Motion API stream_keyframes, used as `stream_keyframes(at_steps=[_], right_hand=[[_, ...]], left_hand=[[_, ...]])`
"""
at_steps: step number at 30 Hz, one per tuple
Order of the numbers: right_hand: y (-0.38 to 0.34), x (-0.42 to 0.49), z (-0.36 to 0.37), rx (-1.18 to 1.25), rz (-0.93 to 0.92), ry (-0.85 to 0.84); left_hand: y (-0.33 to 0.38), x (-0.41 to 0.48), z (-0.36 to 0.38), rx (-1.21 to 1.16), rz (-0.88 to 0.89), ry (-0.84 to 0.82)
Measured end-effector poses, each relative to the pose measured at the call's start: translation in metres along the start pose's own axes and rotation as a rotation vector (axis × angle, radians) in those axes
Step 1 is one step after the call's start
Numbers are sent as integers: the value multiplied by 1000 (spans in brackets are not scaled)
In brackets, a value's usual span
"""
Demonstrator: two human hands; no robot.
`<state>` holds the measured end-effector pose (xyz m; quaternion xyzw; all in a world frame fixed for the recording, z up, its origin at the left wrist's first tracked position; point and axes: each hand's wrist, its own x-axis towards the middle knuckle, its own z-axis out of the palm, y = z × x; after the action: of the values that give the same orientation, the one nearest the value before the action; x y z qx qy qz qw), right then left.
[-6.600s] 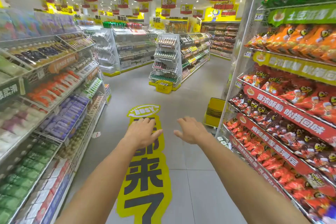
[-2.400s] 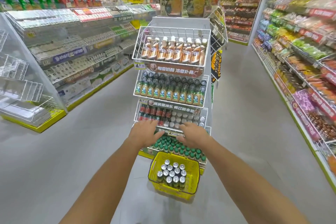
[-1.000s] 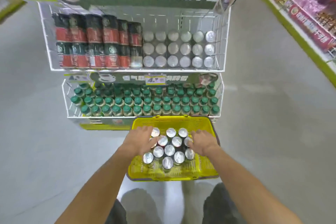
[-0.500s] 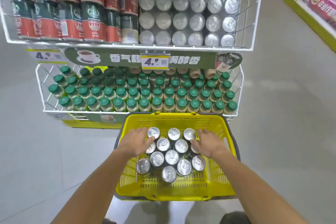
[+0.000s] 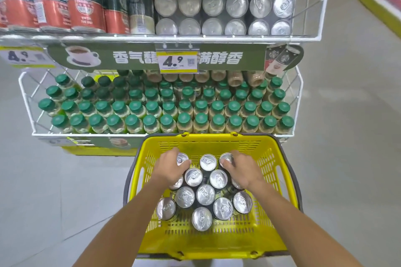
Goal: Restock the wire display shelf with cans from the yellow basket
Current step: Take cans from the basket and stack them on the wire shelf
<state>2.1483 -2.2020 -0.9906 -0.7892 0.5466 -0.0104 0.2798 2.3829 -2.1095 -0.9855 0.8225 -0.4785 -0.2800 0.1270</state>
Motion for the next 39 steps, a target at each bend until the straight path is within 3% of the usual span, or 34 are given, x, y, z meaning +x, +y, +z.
stream_keyframes(at_steps=[5, 10, 19, 23, 28, 39], right_hand=[[8, 8, 4, 210, 22, 58], [14, 17, 7, 430, 56, 69], [18, 13, 1, 403, 48, 70], [13, 10, -20, 571, 89, 162], [-12, 15, -17, 372, -69, 5], [-3, 14, 9, 283, -108, 133]], left_hand=[[3, 8, -3, -3, 8, 47], [4, 7, 0, -116, -15, 196], [4, -7, -4, -164, 67, 196], [14, -13, -21, -193, 117, 196], [33, -14, -30, -164, 139, 139], [19, -13, -25, -177, 104, 154]])
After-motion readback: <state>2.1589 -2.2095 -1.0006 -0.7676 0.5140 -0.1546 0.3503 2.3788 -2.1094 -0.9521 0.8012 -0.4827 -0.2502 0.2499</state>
